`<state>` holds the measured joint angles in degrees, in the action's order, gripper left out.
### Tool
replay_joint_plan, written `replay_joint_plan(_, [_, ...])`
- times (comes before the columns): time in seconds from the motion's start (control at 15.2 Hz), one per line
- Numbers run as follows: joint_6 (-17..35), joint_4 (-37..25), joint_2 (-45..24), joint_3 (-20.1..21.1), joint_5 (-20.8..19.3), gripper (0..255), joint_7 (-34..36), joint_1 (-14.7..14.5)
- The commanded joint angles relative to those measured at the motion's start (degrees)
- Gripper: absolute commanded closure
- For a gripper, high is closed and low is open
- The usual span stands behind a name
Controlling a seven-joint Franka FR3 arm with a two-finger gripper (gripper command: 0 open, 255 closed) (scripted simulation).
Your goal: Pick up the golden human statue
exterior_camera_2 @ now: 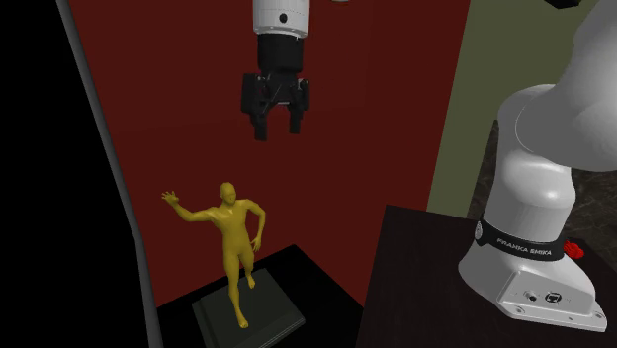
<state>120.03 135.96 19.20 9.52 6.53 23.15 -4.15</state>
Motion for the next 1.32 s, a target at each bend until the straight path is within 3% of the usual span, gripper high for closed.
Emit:
replay_joint_plan(0.0, [2.5, -1.9, -3.7, 1.3, -0.2, 0, 2.2, -0.2])
replay_joint_plan(0.46, [9.3, -10.4, -17.4, 4.7, -3.3, 0, 10.5, -1.1])
replay_joint_plan(1.06, [15.0, -7.6, -20.5, 4.8, -4.1, 0, 10.9, -1.3])
replay_joint_plan(1.12, [14.9, -7.7, -20.4, 4.8, -4.1, 255, 10.9, -1.3])
replay_joint_plan(1.25, [14.9, -7.6, -20.4, 4.8, -4.1, 255, 10.8, -1.3])
